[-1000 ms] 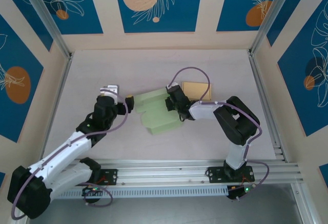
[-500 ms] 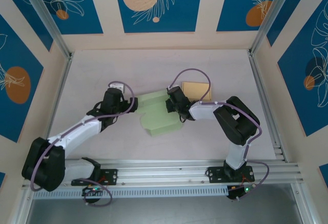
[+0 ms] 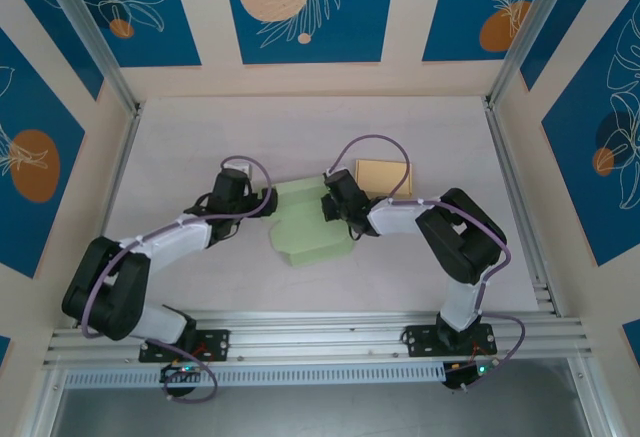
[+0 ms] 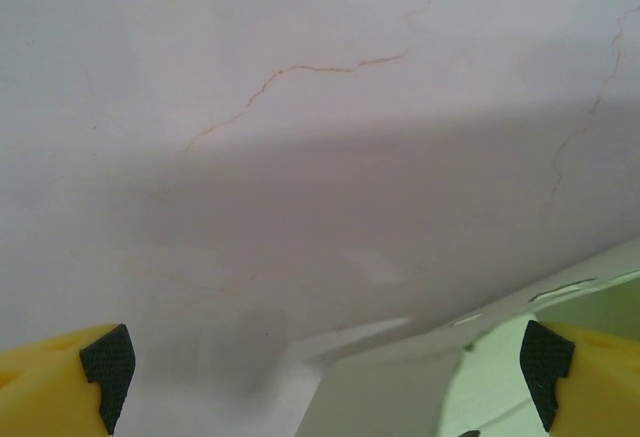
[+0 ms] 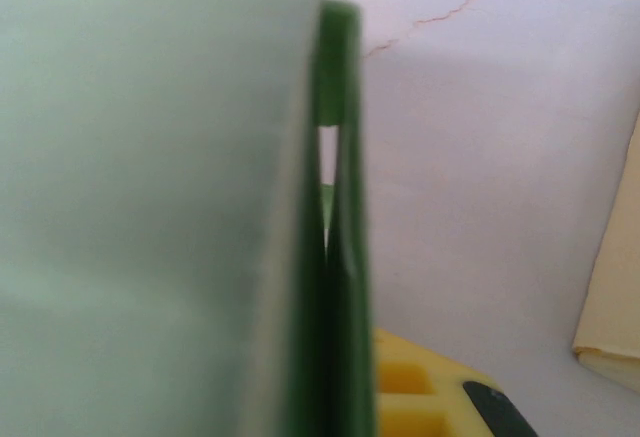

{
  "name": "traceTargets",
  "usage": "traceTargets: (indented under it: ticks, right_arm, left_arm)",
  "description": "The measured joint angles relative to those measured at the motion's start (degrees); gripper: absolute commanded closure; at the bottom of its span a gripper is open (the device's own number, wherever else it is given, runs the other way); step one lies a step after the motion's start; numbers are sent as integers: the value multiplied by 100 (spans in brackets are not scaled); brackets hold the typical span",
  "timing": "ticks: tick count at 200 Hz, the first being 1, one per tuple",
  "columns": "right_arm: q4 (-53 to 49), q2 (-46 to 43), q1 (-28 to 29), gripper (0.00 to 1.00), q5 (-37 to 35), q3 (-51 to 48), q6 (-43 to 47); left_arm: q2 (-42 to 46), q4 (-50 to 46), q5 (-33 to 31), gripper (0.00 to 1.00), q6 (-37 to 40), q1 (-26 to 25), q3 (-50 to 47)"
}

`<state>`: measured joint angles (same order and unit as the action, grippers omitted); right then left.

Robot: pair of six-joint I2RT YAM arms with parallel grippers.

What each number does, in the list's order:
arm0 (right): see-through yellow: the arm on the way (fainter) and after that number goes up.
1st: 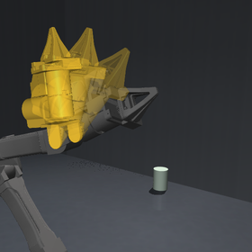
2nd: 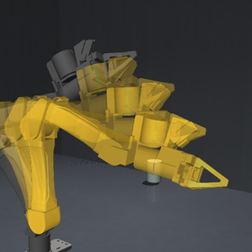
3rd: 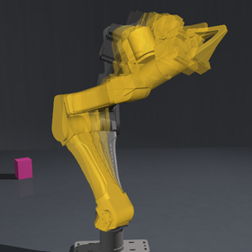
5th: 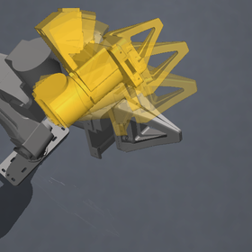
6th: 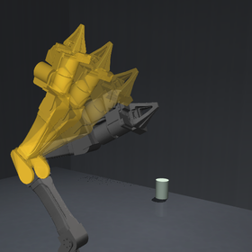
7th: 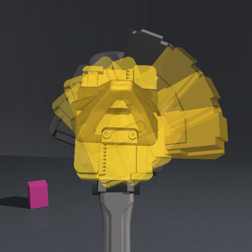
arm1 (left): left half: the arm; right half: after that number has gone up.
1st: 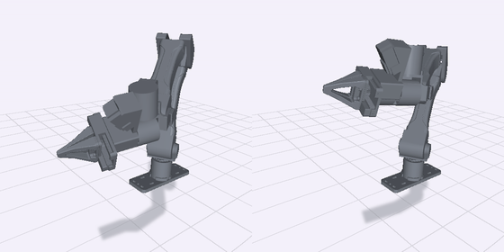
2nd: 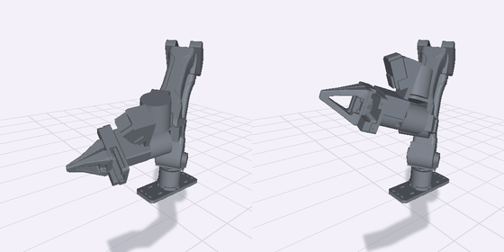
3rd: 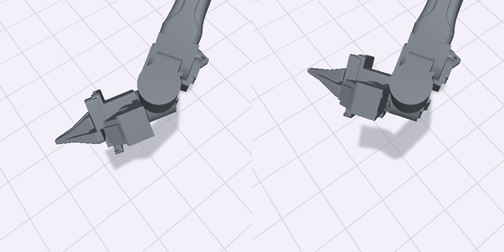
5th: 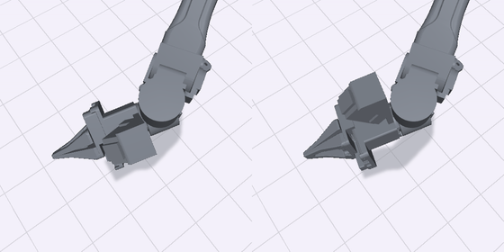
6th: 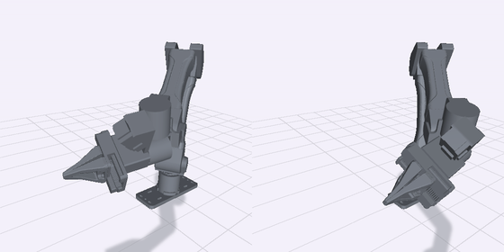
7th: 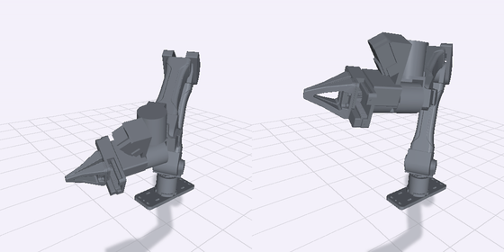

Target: Fold the paper box

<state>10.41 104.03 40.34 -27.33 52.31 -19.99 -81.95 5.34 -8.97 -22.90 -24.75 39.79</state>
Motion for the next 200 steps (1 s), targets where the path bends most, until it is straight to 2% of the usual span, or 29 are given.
traceTargets:
  ticks: [39, 82, 108, 138, 168, 200]
  right_arm:
    - [-37, 0, 22, 90, -195, 2, -129]
    - [-133, 2, 98, 91, -284, 59, -326]
    - [-205, 2, 168, 91, -286, 116, -365]
    - [-278, 11, 210, 91, -269, 125, -387]
    - [-282, 11, 210, 91, -269, 127, -407]
    - [-297, 11, 210, 91, -267, 131, -431]
  left_arm:
    - [-321, 361, 2, 0, -262, -2, 177]
    - [-205, 507, -70, 0, -455, -11, 68]
    - [341, 435, -173, 0, -686, -11, -317]
    - [1410, 289, -254, 0, -1132, 0, -935]
    - [2345, 98, -258, 5, -1587, 2, -1530]
    - [2752, 192, 131, 8, -2168, -4, -2068]
